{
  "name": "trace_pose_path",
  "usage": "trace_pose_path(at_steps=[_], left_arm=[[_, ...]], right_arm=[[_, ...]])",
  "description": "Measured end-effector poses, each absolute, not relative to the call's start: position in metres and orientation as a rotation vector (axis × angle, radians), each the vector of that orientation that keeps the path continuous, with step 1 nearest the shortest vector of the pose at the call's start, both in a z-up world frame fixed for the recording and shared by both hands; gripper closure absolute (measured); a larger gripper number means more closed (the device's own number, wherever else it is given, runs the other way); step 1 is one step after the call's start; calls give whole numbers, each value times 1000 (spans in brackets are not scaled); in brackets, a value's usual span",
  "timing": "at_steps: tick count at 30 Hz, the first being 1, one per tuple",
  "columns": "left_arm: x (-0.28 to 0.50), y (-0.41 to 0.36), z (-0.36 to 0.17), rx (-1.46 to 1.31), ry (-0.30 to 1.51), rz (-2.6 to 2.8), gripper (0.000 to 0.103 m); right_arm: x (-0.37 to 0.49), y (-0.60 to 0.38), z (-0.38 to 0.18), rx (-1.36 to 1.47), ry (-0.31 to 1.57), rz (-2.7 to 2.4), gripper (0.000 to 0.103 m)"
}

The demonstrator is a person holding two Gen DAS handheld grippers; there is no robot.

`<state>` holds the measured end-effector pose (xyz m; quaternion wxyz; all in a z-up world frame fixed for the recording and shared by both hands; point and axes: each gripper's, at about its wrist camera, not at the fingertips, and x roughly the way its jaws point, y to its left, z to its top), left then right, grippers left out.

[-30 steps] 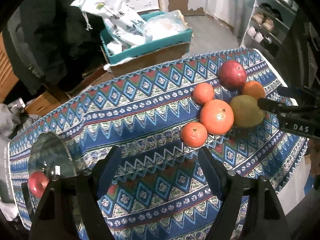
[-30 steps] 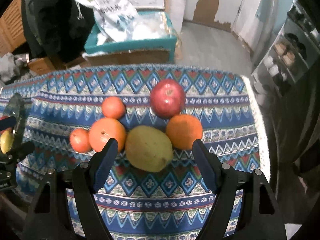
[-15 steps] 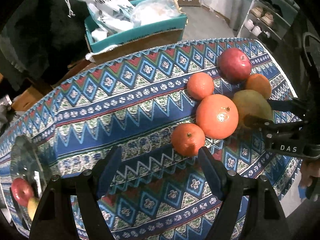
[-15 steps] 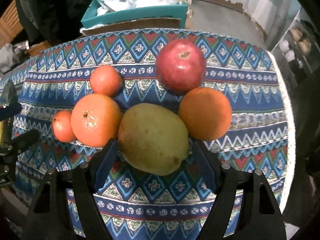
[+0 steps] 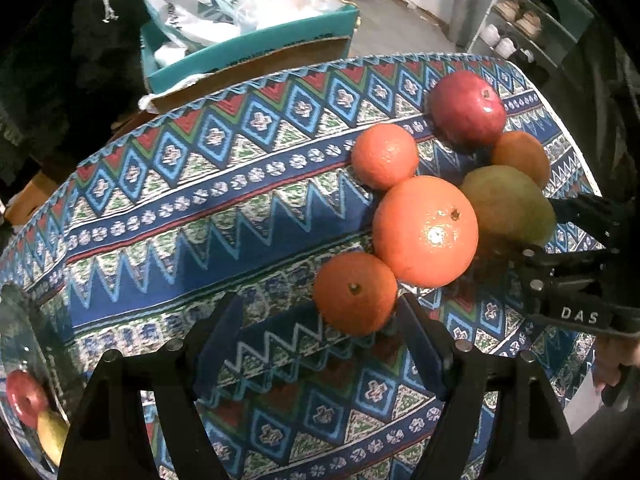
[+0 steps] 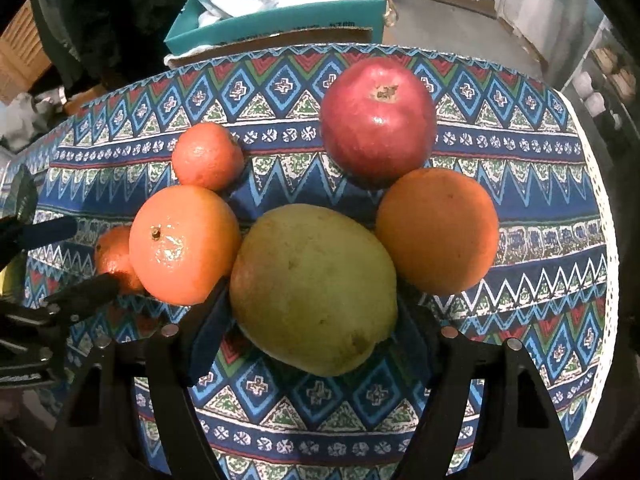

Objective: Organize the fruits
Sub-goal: 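Grasp a tangerine with the left tool while the right tool grasps a pear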

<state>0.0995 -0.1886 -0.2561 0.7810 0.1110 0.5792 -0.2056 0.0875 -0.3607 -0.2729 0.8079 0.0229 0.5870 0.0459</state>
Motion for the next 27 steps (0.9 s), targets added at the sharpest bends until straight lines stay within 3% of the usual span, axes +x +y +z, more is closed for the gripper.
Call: trace_pose_path(at_steps=[10, 17, 27], left_arm=[[100, -202, -273, 277, 1263, -458, 26], [98, -200, -274, 209, 1271, -505, 56], [92, -184, -247, 194, 1220, -457, 57]], right_arm=[[63, -362, -260, 47, 1223, 68, 28], [52, -369, -260, 65, 1259, 47, 28], [48, -365, -255, 46, 1231, 40, 28]])
